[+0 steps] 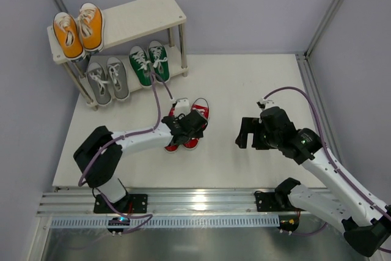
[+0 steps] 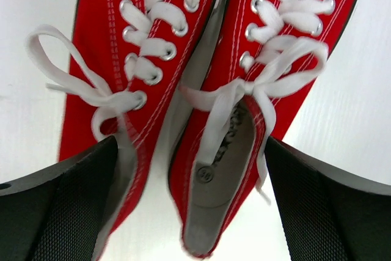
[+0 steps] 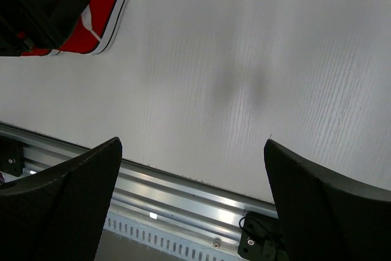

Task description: Place and organize the shoes onto the shoe shelf

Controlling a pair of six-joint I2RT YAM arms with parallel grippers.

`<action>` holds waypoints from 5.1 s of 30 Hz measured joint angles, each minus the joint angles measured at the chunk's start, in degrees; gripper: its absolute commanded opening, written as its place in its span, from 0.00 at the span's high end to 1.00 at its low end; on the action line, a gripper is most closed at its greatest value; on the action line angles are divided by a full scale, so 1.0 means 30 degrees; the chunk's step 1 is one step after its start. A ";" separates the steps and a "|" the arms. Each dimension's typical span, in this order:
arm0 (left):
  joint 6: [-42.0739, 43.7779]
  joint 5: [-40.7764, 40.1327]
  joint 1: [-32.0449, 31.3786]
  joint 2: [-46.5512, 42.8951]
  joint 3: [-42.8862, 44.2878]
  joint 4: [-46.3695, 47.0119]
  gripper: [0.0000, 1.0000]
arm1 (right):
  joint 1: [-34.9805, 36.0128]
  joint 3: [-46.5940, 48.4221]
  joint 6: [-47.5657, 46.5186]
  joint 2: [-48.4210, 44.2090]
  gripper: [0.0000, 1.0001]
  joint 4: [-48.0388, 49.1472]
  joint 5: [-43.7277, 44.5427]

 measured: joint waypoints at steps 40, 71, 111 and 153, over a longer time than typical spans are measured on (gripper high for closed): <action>0.8335 0.6878 0.2514 0.0102 -0.0554 0.4670 0.15 | 0.0007 -0.0430 -0.0080 -0.0444 0.02 -0.1173 0.0678; 0.7257 1.1111 0.5209 -0.1421 -0.1115 0.3133 0.28 | 0.0007 -0.0430 -0.0211 -0.0481 0.02 -0.1508 0.0940; 0.9209 0.8466 0.4408 0.0408 -0.2404 0.6550 0.53 | 0.0022 -0.0364 -0.0670 0.0568 0.02 -0.1654 0.1137; 1.4644 -0.0481 0.5901 0.3891 2.6010 -0.3031 1.00 | 0.0022 0.1035 -0.0765 0.1078 0.02 -0.1974 0.1457</action>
